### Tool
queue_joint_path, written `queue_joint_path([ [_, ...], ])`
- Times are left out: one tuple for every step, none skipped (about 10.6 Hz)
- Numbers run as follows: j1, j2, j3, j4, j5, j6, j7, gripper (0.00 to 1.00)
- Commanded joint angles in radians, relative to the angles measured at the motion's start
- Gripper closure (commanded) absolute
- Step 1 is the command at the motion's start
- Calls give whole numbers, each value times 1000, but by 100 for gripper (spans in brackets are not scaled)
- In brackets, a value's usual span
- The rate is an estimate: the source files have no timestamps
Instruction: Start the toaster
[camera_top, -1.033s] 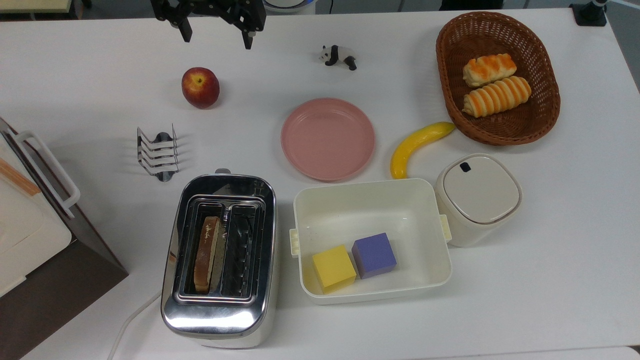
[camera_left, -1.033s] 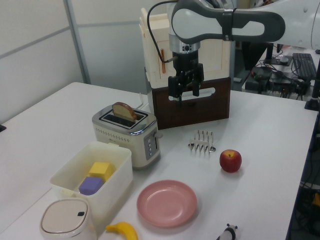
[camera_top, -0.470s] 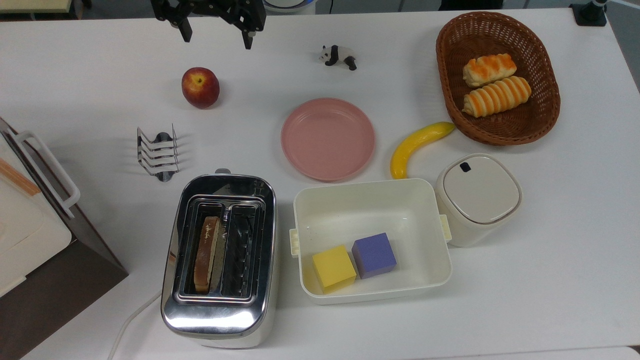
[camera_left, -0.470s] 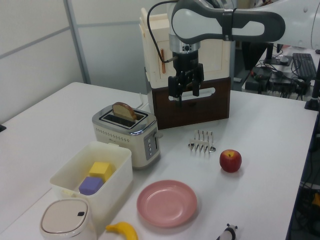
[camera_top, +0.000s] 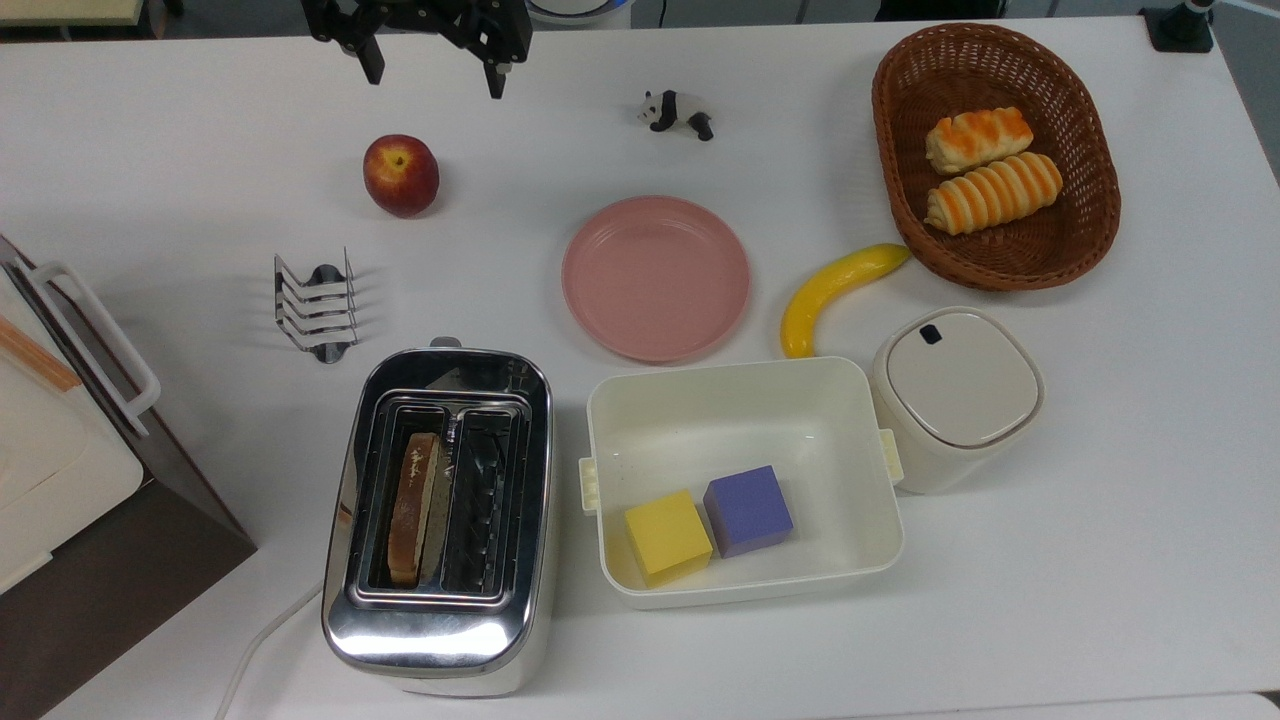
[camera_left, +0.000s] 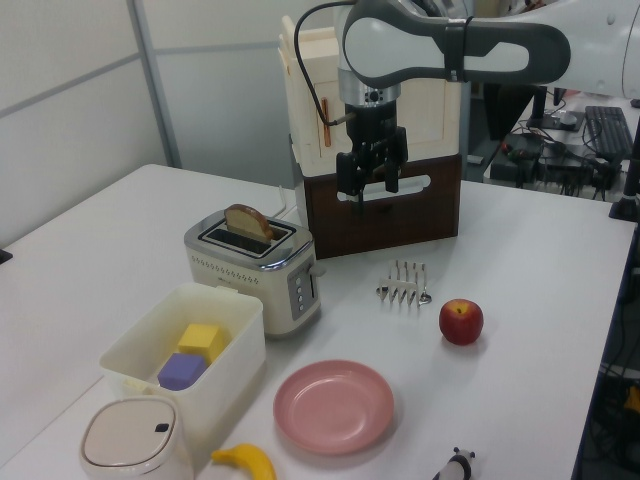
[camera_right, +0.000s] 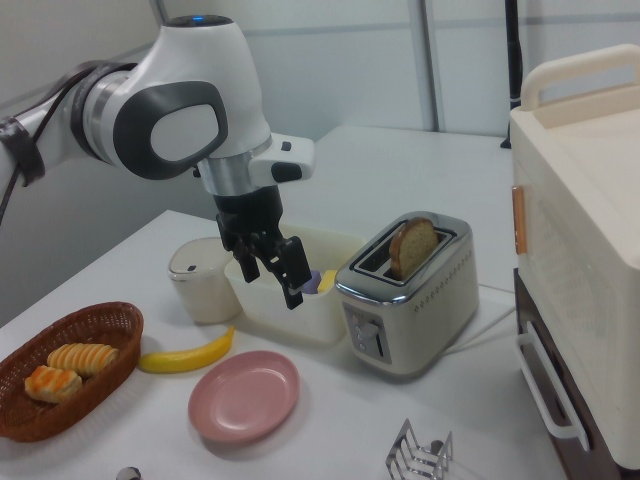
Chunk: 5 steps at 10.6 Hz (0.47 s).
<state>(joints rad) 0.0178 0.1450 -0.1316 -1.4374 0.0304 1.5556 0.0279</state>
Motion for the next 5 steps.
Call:
queue_joint_path([
  [-1,-31,10,-37,-17,-3,-10,0],
  [-2,-31,12,-37,-17,-3,-8,0],
  [-2,-30,9,-35,-17,-2,-10,0],
  [-1,-27,9,-35,-15,0,-10,0],
  [1,-27,12,-38,-15,-2,-8,0],
])
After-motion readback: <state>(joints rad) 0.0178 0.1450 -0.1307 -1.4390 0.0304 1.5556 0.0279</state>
